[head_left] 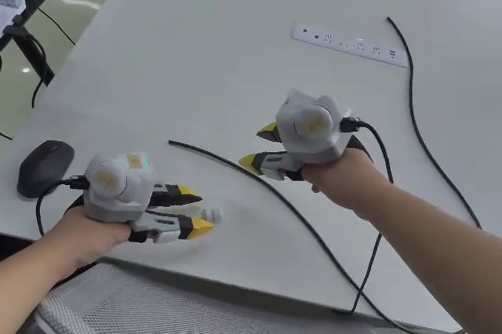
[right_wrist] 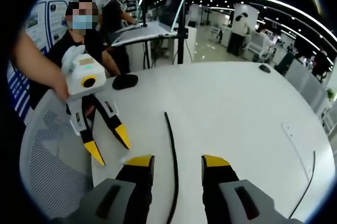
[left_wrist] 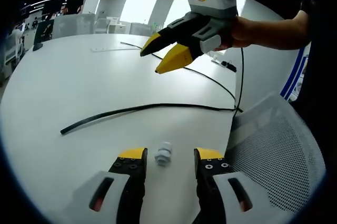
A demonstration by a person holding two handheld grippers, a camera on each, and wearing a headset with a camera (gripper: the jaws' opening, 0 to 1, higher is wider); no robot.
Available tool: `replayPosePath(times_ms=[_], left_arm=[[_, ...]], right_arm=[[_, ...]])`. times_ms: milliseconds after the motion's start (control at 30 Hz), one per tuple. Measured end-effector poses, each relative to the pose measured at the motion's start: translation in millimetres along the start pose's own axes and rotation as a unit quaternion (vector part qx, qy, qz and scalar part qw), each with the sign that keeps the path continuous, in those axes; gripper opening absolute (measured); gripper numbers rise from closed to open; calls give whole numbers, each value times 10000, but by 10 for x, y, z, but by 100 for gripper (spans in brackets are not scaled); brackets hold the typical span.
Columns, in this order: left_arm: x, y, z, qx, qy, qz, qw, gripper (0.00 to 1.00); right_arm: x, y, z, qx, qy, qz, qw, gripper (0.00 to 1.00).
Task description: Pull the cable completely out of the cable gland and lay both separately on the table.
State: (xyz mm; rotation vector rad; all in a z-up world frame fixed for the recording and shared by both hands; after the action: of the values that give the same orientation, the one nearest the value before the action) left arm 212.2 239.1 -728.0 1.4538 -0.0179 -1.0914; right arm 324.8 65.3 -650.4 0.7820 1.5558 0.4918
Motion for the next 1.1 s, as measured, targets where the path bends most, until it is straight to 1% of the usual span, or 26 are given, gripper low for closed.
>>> replayPosePath(times_ms=[33, 100, 133, 167, 200, 233, 300, 367, 400, 433, 500, 567, 633, 700, 800, 867, 933, 967, 1000, 1033, 1100], left_arm=[[-23, 14, 11, -15, 14, -10, 10000, 39], [-62, 38, 18, -4, 46, 17, 10000, 43], [-94, 59, 20, -66, 81, 44, 9999, 44], [-116, 73, 22, -101, 94, 86, 9999, 45], [-150, 93, 29, -146, 112, 129, 9997, 45], [-171, 103, 33, -163, 121, 159, 9997, 45], [-213, 122, 41, -215, 156, 176, 9995, 47], [-242, 136, 53, -233, 174, 193, 9994, 49], [-290, 161, 74, -219, 204, 222, 9993, 50], [-324, 181, 84, -228, 230, 242, 9992, 51], [-368, 208, 93, -248, 257, 276, 9990, 53], [-406, 231, 112, -245, 272, 297, 9989, 55], [-448, 258, 133, -215, 347, 321, 9986, 61], [-488, 279, 147, -214, 365, 370, 9984, 62], [-543, 310, 160, -243, 457, 418, 9978, 67], [-579, 323, 161, -319, 442, 431, 9976, 67], [-606, 331, 168, -296, 471, 463, 9974, 68], [-621, 332, 164, -318, 462, 445, 9974, 68], [-633, 337, 168, -347, 454, 446, 9974, 69], [-648, 343, 174, -333, 479, 459, 9972, 71], [-680, 349, 167, -330, 498, 464, 9971, 72]], right_arm=[[-76, 7, -30, 64, -3, 75, 10000, 35], [-154, 20, -65, 123, 3, 172, 9998, 38], [-217, 27, -94, 172, -7, 242, 9996, 39], [-264, 37, -118, 186, -22, 334, 9993, 40], [-326, 48, -150, 231, -32, 492, 9985, 41], [-371, 51, -172, 282, -38, 598, 9978, 43], [-484, 44, -217, 364, -50, 792, 9962, 45], [-553, 29, -243, 389, -78, 873, 9954, 47], [-641, 8, -273, 498, -112, 1023, 9934, 49], [-711, -12, -296, 520, -150, 1127, 9922, 50], [-819, -47, -354, 559, -185, 1267, 9902, 51], [-893, -87, -400, 578, -220, 1346, 9890, 53], [-978, -145, -464, 602, -258, 1450, 9873, 55], [-1048, -222, -523, 647, -310, 1541, 9855, 57], [-1122, -360, -604, 787, -366, 1660, 9823, 60], [-1148, -448, -648, 884, -391, 1678, 9811, 62], [-1183, -556, -706, 895, -473, 1595, 9820, 63], [-1203, -618, -743, 898, -507, 1594, 9818, 64], [-1221, -664, -762, 934, -542, 1635, 9806, 66], [-1245, -720, -800, 1061, -564, 1700, 9781, 67], [-1274, -819, -856, 1148, -597, 1744, 9761, 69]])
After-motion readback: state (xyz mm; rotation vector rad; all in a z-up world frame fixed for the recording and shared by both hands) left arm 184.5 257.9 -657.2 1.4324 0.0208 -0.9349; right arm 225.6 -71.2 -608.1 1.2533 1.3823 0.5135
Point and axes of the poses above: the centre of the closed fingertips' face, and the gripper's own axes: x roughly forward along the fingers, z roughly to its right, y roughly out of its top, the point moved 10 cm from there along -x, roughly backward along the fingers, and after that the axes turned 14 degrees about y, right-handed, at the moved point
